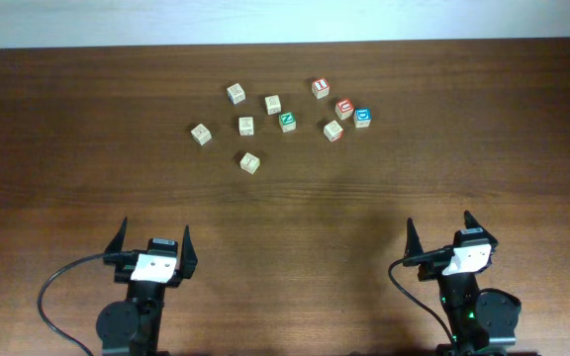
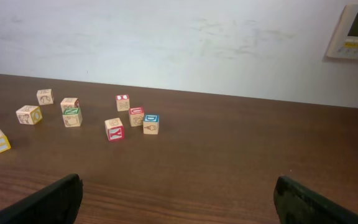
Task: Rotate 3 blocks
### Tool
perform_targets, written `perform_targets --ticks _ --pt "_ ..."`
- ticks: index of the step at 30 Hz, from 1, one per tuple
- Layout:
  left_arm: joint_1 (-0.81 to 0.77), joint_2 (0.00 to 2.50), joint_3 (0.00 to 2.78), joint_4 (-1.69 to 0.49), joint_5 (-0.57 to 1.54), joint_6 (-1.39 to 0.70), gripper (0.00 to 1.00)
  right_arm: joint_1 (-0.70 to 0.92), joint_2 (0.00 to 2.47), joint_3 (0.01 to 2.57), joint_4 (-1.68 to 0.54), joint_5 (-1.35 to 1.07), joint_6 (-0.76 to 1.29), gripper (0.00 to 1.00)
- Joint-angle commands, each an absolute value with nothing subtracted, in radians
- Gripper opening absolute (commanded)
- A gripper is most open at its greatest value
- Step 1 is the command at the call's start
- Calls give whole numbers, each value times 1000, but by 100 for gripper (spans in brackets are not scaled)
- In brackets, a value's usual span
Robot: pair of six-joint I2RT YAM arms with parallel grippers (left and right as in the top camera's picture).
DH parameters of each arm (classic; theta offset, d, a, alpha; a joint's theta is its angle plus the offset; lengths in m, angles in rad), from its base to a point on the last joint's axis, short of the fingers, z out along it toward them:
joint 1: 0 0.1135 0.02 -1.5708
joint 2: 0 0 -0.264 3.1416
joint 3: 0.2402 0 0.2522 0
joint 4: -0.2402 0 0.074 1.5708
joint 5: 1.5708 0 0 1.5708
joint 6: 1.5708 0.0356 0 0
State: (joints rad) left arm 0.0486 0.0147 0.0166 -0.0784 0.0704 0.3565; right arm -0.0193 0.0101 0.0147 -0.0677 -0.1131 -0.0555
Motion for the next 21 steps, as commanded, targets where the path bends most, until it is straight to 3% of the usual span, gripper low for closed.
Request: perform_targets --ticks 1,13,21 --pt "55 5 9 -76 60 369 99 -27 3 6 -70 -104 -56 98" --pt "55 5 9 -75 59 369 99 -27 3 6 -70 -78 -51 98" --pt "55 52 75 -62 203 326 99 -27 11 70 -22 -113 16 98"
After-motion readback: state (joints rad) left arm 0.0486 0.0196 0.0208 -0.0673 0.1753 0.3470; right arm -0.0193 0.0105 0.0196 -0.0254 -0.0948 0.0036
